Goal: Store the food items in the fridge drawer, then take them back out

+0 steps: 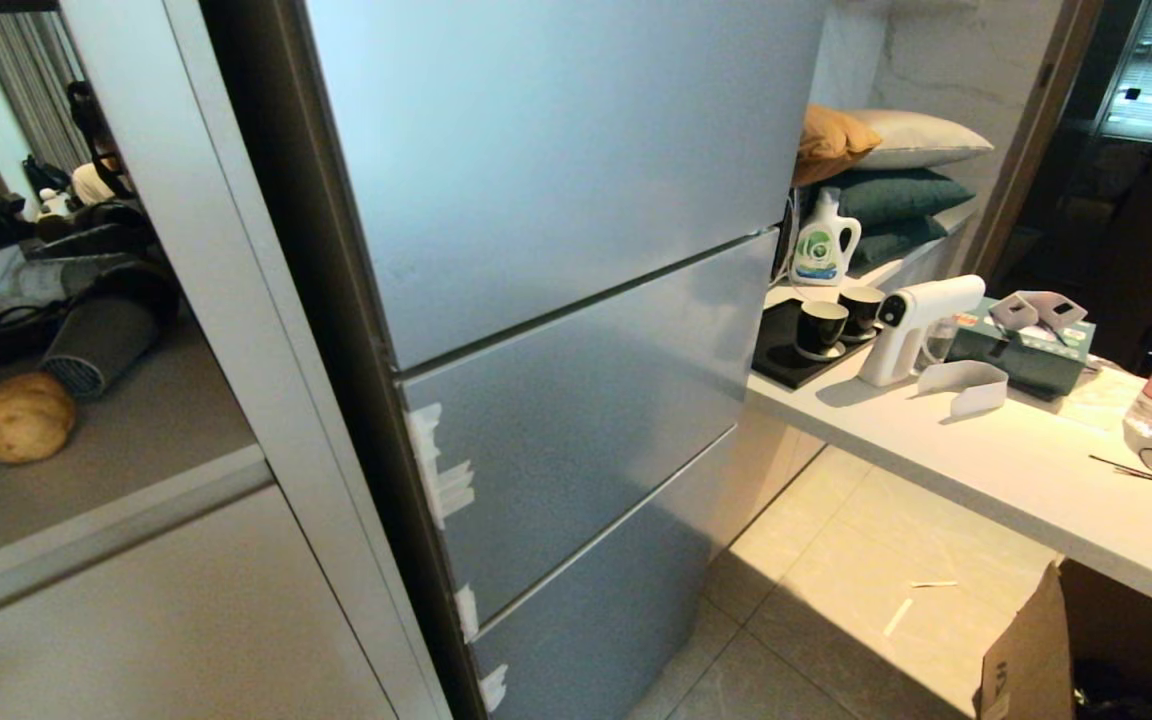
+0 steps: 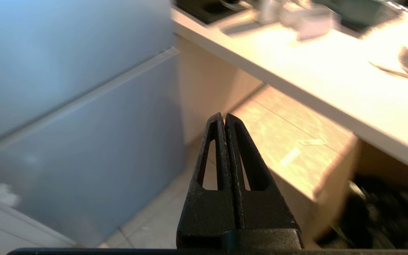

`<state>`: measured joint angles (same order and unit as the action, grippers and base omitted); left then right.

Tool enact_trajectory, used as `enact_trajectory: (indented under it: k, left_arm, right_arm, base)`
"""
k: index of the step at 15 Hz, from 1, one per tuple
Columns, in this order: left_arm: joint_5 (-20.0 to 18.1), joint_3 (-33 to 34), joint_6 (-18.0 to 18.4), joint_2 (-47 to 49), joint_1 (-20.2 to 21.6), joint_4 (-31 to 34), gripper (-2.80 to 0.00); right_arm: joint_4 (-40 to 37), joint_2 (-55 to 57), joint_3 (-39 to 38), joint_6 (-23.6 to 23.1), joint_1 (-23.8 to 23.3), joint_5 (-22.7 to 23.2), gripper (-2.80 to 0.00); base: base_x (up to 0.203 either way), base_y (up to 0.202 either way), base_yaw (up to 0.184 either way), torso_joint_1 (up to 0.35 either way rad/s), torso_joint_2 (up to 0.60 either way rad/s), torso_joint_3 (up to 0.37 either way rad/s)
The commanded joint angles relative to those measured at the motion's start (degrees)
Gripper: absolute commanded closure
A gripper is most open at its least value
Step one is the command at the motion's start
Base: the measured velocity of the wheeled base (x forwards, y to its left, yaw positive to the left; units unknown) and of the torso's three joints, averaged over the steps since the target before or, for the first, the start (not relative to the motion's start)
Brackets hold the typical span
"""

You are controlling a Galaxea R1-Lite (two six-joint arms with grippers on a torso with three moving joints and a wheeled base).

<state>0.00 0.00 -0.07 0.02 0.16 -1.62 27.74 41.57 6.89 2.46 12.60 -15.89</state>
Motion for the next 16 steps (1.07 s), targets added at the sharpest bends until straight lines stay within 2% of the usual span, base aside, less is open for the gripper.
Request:
enact_trajectory:
  k: [1,2,4,6,8,12,16]
  left_arm:
    - [0.0,0.6,0.0,0.1,0.0,0.0,0.0]
    - [0.0,0.6,0.0,0.1,0.0,0.0,0.0]
    - [0.0,0.6,0.0,0.0,0.0,0.0,0.0]
    - [0.0,0.6,0.0,0.0,0.0,-0.1,0.0]
    - [0.0,0.6,0.0,0.0,0.0,-0.1,0.0]
    - [0.0,0.6,0.0,0.0,0.0,-0.1,0.0]
    - [0.0,0.6,0.0,0.0,0.0,-0.1,0.0]
  right_arm:
    - [-5.4,-16.8,-4.5,-0.9,-10.7,11.0,0.0]
    - [-9.0,-21.7,-5.3,-1.5,-11.8,14.7,0.0]
    - [-17.3,-31.2,-6.0,-4.1,-12.5,18.1,0.0]
    - [-22.9,-40.0,-6.3,-6.2,-12.7,18.1,0.0]
    - [-27.3,-41.8,-6.7,-8.6,-12.8,17.4,0.0]
    - [-28.0,-41.5,-6.8,-4.1,-12.8,16.6,0.0]
    - [-27.9,-41.5,-6.8,-2.7,-12.8,16.1,0.0]
  base:
    - [0.0,0.0,0.0,0.0,0.0,0.0]
    - [0.0,0.0,0.0,0.0,0.0,0.0]
    - [0.0,0.0,0.0,0.0,0.0,0.0]
    - [0.0,0.0,0.0,0.0,0.0,0.0]
    - [0.0,0.0,0.0,0.0,0.0,0.0]
    - [0.0,0.0,0.0,0.0,0.0,0.0]
    - [0.0,0.0,0.0,0.0,0.0,0.0]
